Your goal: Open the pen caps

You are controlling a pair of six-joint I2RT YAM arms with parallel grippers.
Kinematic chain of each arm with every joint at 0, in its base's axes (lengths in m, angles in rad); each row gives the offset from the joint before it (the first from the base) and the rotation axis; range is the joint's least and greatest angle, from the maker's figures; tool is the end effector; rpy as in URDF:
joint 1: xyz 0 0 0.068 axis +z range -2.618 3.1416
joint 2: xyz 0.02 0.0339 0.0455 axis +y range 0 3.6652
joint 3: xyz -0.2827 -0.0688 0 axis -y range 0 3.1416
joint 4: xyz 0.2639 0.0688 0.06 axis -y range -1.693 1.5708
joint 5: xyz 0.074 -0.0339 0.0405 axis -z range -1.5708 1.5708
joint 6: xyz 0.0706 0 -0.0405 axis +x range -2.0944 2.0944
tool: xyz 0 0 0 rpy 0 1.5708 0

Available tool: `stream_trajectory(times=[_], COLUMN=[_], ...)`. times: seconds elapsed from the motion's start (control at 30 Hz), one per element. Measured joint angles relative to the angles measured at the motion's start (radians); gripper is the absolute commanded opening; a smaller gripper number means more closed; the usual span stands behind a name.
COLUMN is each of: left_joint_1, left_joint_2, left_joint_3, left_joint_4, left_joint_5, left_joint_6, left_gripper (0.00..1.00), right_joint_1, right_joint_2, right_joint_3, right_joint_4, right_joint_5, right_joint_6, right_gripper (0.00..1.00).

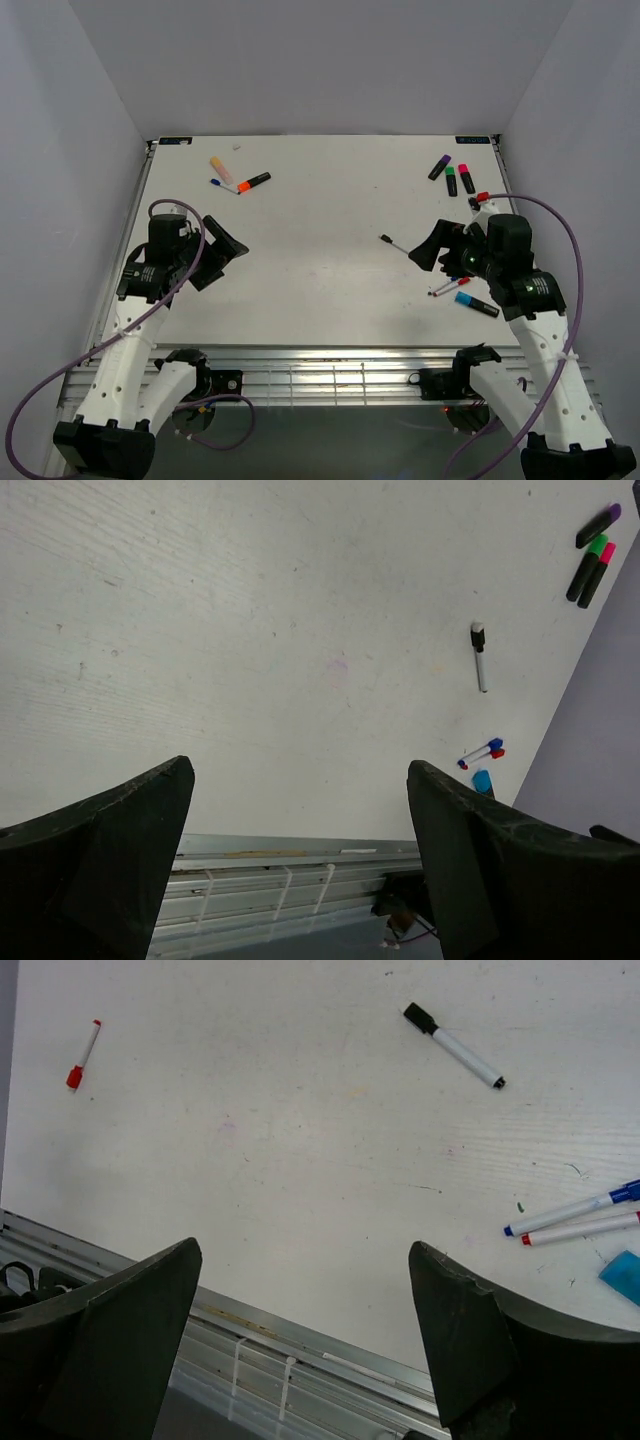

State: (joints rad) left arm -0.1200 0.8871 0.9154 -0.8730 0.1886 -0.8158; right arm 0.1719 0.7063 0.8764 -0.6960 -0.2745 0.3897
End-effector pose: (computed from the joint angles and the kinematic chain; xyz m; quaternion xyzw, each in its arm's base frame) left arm 0.1957 -0.0369 0.2929 -0.2859 0.8863 -0.2380 0.2758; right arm 0.1717 0.0492 0.3295 0.0254 0.8608 0.2509 0.4421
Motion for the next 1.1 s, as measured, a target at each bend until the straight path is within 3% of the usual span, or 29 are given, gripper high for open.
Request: stream_trajectory(times=[0.2,0.37,0.63,0.67,0.77,0.97,1.1], left_joint_1=[0.0,0.0,0.0,0.0,0.0,0.0,0.0], left_joint_2=[-0.126,-0.091,-0.133,-0.145,-0.163,-0.182,-0.186], left_joint_3=[-0.013,-0.013,-0.044,-0.047,-0.054,-0.1,-0.111], left_joint_4=[0.013,0.04,0.103,0.115,0.149,0.201,0.217], left_joint_5=[0.016,0.042,0.097,0.105,0.116,0.114,0.122], left_joint_6=[0.011,0.045,0.068,0.067,0.067,0.052,0.061], left_gripper=[0.98,0.88,0.93,0.88,0.84,0.87,0.87], right_joint_1=[0.0,0.0,0.0,0.0,0.0,-0.019,-0.033], right_joint_2=[0.234,0.448,0.747,0.765,0.81,0.79,0.813], right_joint_3=[0.051,0.111,0.26,0.262,0.263,0.224,0.221], right_joint_4=[-0.013,-0.039,-0.016,-0.007,0.027,0.164,0.208], right_joint_5=[-0.035,-0.004,0.054,0.057,0.086,0.133,0.122], right_joint_6=[-0.084,-0.162,-0.239,-0.24,-0.231,-0.179,-0.181], right_gripper=[0.9,0.9,0.9,0.9,0.9,0.9,0.99])
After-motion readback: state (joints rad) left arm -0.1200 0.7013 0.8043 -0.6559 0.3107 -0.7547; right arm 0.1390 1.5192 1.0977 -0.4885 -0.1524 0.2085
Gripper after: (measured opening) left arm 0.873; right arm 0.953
